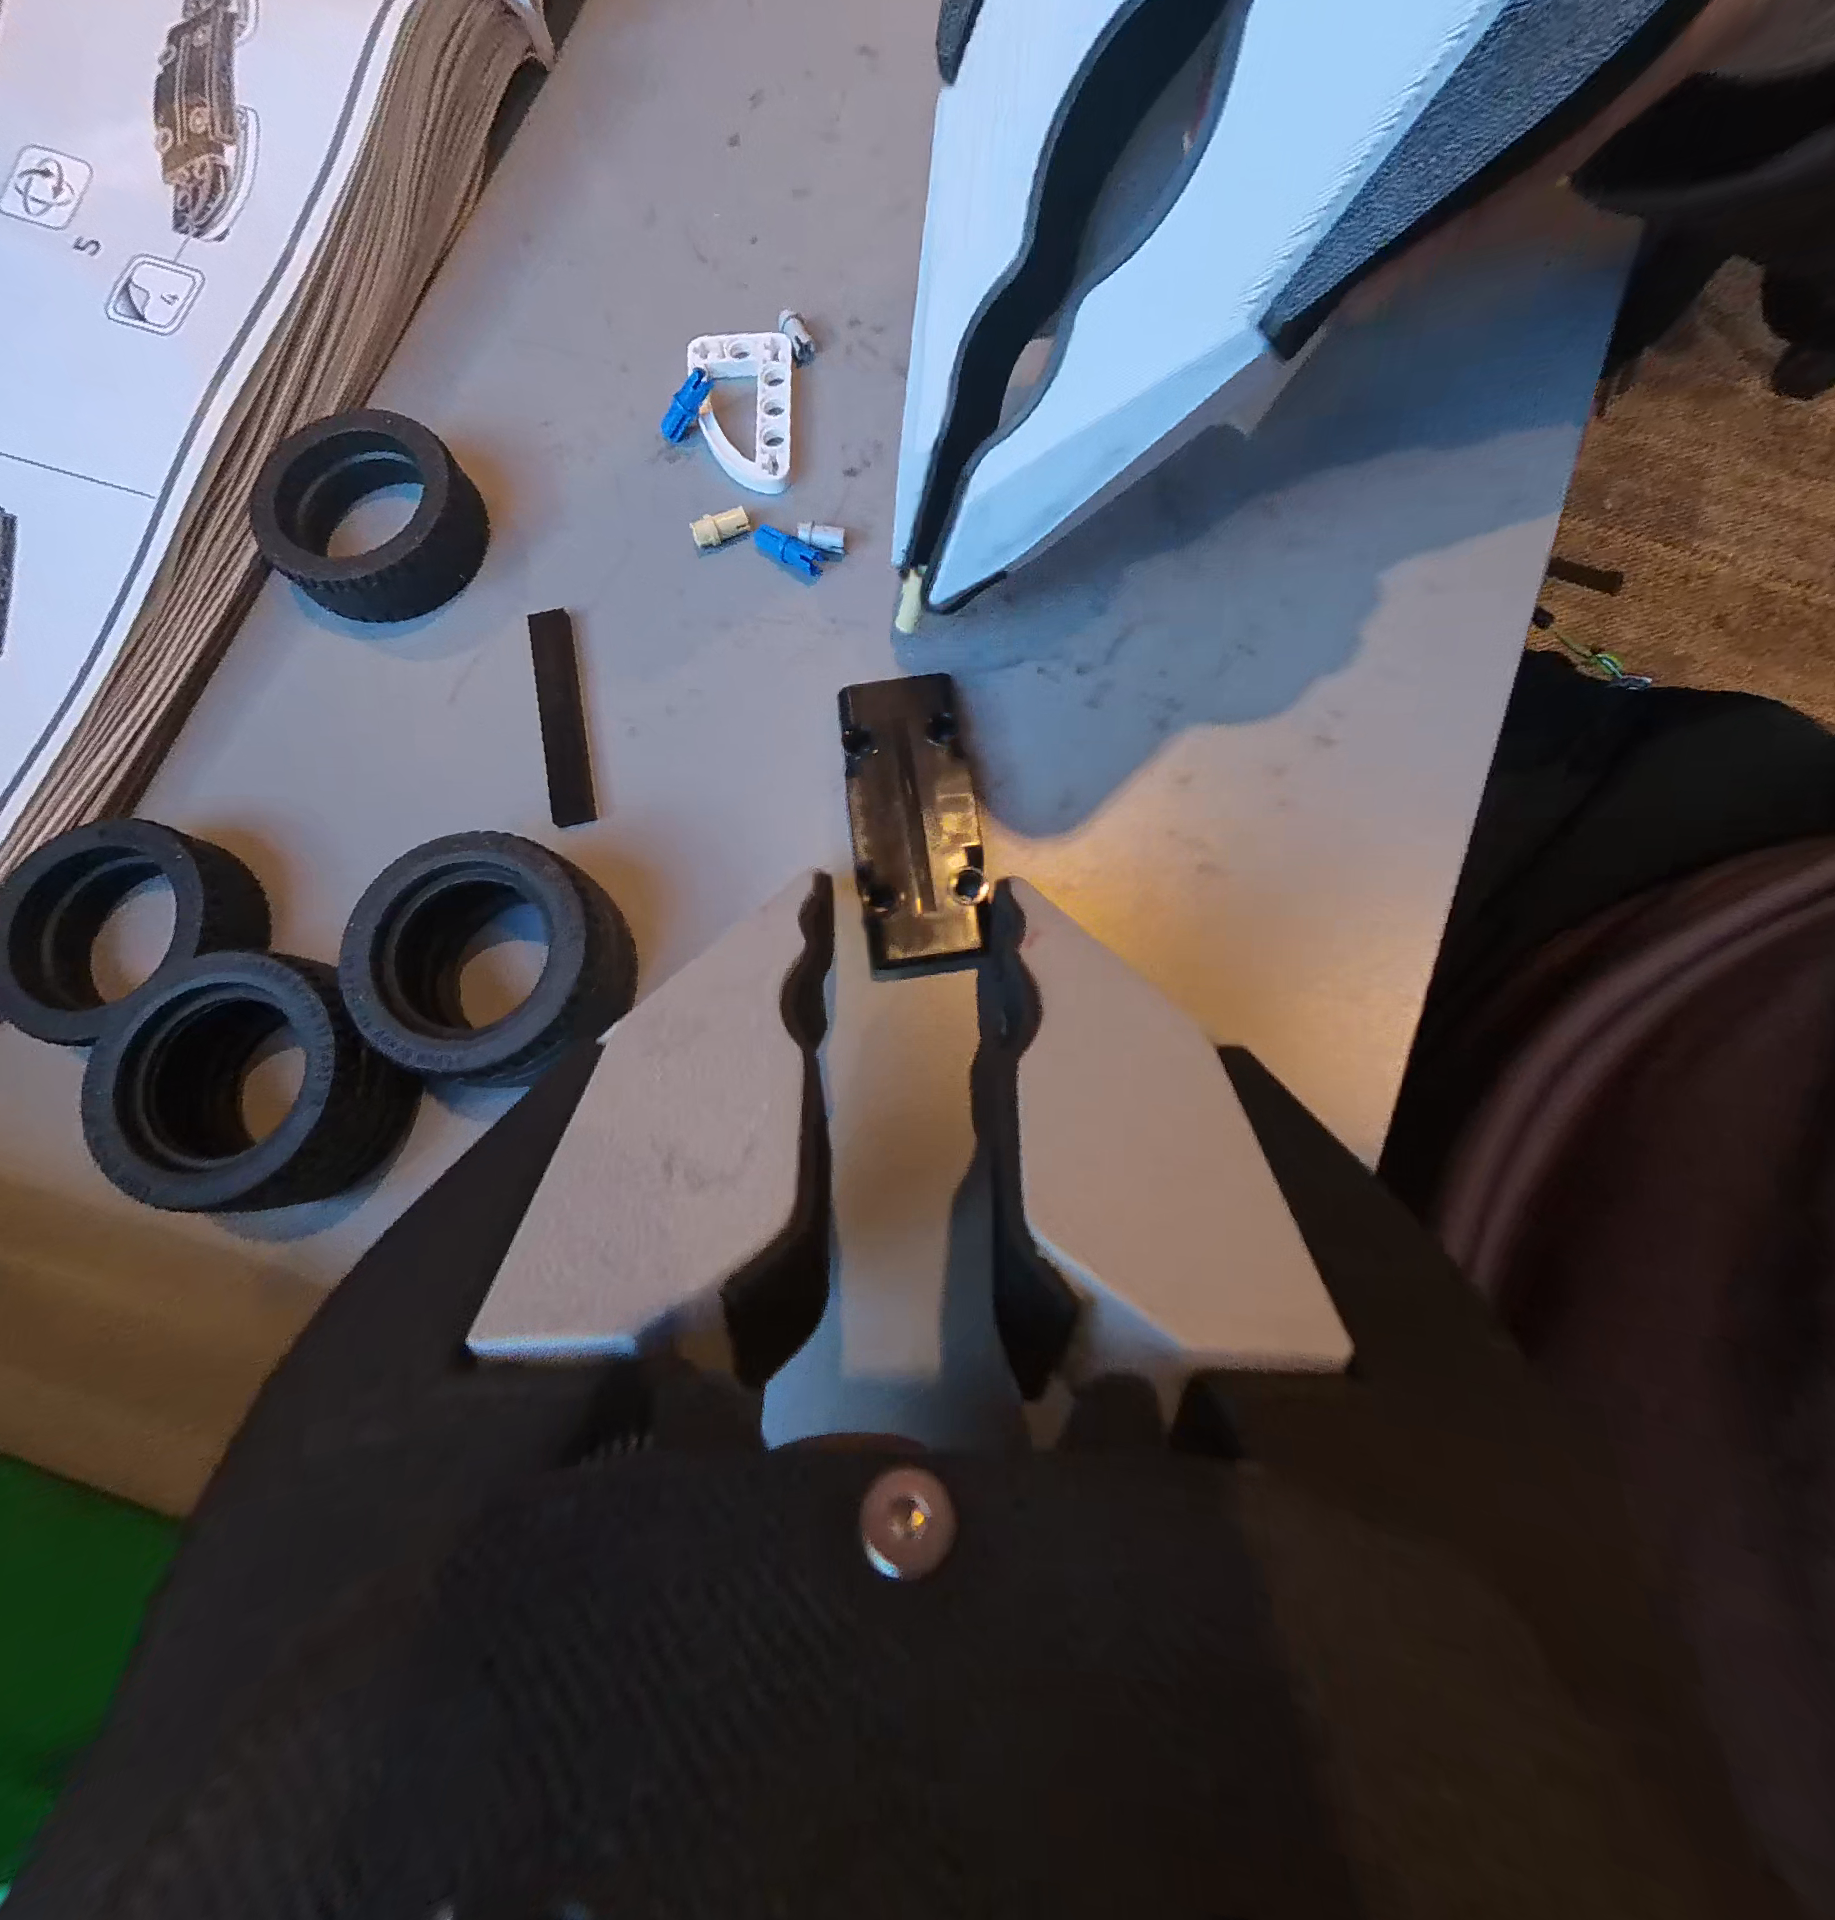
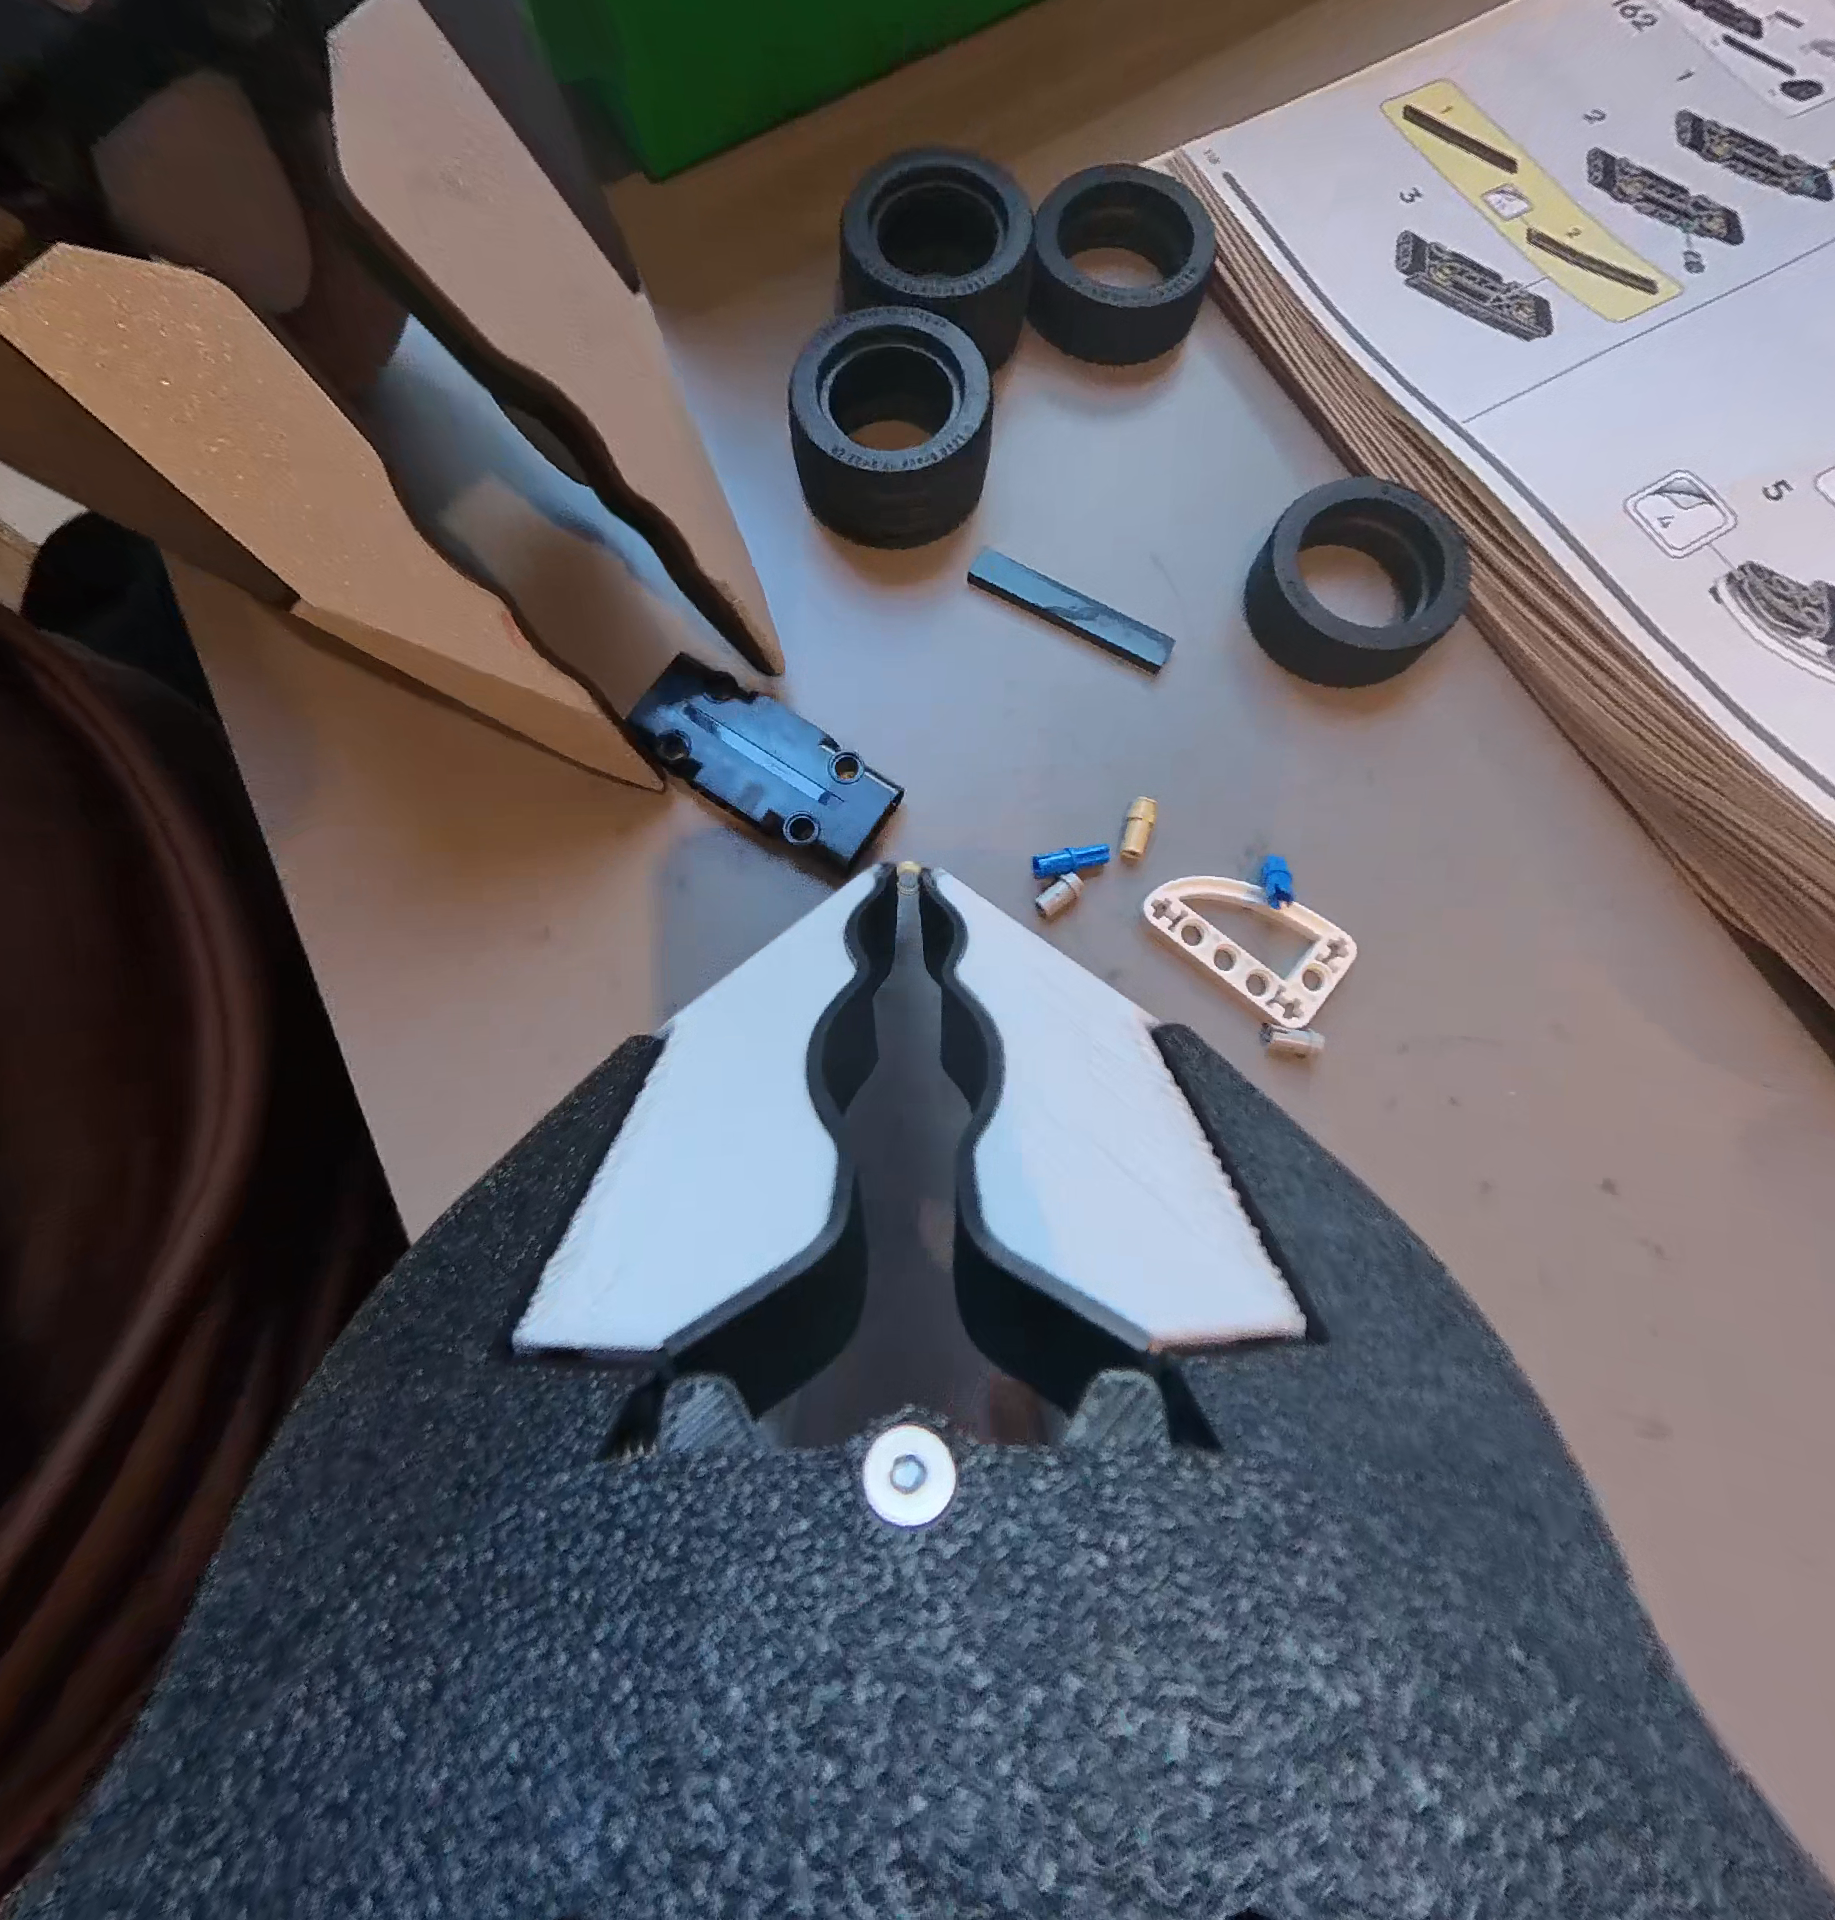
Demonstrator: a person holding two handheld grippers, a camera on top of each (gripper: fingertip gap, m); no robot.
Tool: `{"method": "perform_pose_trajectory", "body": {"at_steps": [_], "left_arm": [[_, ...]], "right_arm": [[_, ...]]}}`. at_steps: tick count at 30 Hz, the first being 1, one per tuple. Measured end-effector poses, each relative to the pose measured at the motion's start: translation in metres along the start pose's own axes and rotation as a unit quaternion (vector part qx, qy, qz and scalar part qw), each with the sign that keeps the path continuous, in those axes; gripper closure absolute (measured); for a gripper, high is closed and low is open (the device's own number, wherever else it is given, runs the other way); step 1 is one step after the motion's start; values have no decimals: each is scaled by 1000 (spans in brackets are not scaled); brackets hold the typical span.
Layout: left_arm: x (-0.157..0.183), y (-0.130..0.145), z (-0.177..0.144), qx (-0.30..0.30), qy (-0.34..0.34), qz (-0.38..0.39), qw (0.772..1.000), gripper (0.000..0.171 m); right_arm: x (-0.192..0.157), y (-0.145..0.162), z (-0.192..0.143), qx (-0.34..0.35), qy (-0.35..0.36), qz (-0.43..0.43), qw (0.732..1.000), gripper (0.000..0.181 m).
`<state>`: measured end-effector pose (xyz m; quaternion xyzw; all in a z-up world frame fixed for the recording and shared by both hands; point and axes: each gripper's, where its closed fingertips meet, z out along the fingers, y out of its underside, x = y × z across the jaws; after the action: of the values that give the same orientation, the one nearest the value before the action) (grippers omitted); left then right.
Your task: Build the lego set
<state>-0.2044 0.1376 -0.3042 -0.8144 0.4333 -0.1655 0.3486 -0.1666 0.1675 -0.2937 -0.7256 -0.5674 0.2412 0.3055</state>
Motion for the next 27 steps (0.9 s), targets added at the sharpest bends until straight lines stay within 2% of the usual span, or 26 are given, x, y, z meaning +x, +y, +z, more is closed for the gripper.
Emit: {"method": "perform_pose_trajectory", "body": {"at_steps": [4, 7, 10, 16, 20, 25, 27], "left_arm": [[-4, -4, -4, 15, 1, -7, 1000, 141], [-6, -3, -1, 9, 4, -9, 1000, 137], [-7, -1, 2, 0, 4, -4, 1000, 135], [-3, -2, 5, 0, 24, -13, 1000, 138], [1, -6, 6, 7, 47, -35, 998, 132], [-4, -6, 9, 4, 30, -8, 1000, 149], [-2, -7, 10, 5, 35, -4, 999, 149]], "right_arm": [[0, -3, -4, 8, -3, 5, 1000, 178], [-7, -1, -3, -6, -30, 17, 999, 178], [-7, 1, -1, -20, -25, 10, 999, 178], [-14, -5, -1, -30, -42, -3, 999, 178], [-17, -9, 1, -36, -49, -13, 998, 178], [-20, -7, 6, -58, -52, -27, 997, 178], [-20, -7, 7, -66, -51, -32, 996, 178]]}}
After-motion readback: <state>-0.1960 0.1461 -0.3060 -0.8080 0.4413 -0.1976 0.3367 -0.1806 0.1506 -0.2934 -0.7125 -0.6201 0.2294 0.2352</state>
